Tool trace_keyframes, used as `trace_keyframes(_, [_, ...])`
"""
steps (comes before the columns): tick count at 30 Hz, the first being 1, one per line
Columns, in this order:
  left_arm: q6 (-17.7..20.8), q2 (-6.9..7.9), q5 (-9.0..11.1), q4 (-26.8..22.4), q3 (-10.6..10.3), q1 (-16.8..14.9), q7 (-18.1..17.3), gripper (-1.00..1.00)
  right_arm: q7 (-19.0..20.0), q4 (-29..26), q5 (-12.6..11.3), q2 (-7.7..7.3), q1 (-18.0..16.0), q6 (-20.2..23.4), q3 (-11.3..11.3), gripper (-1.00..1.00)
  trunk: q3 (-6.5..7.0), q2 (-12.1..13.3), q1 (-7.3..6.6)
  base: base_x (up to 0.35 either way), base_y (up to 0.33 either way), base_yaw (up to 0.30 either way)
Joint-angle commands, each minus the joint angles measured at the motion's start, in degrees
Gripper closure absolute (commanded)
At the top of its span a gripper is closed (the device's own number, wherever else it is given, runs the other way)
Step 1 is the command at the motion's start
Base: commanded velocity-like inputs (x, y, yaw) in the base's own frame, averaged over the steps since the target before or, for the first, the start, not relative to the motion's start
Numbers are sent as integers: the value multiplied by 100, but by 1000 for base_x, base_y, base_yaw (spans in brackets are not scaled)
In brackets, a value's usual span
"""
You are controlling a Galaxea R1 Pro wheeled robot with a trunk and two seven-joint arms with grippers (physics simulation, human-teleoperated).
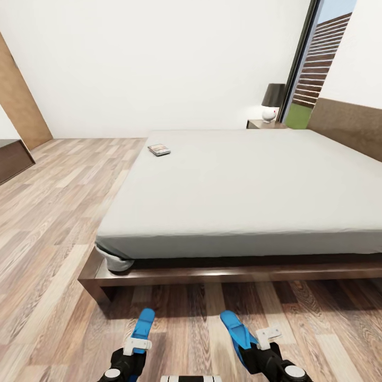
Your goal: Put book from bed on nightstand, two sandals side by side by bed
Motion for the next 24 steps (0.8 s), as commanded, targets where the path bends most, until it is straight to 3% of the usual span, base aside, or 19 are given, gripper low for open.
trace_keyframes(1, [-19, 1, 50, 5, -50, -4, 31, 100, 78, -82, 68, 2, -1, 25, -6, 100, -5, -2, 0, 143, 107, 0])
trace_keyframes(24, [-23, 1, 50, 8, -50, -13, 26, 100, 239, -260, 68, 1, 7, 22, -6, 100, -5, -2, 0, 90, 80, 0])
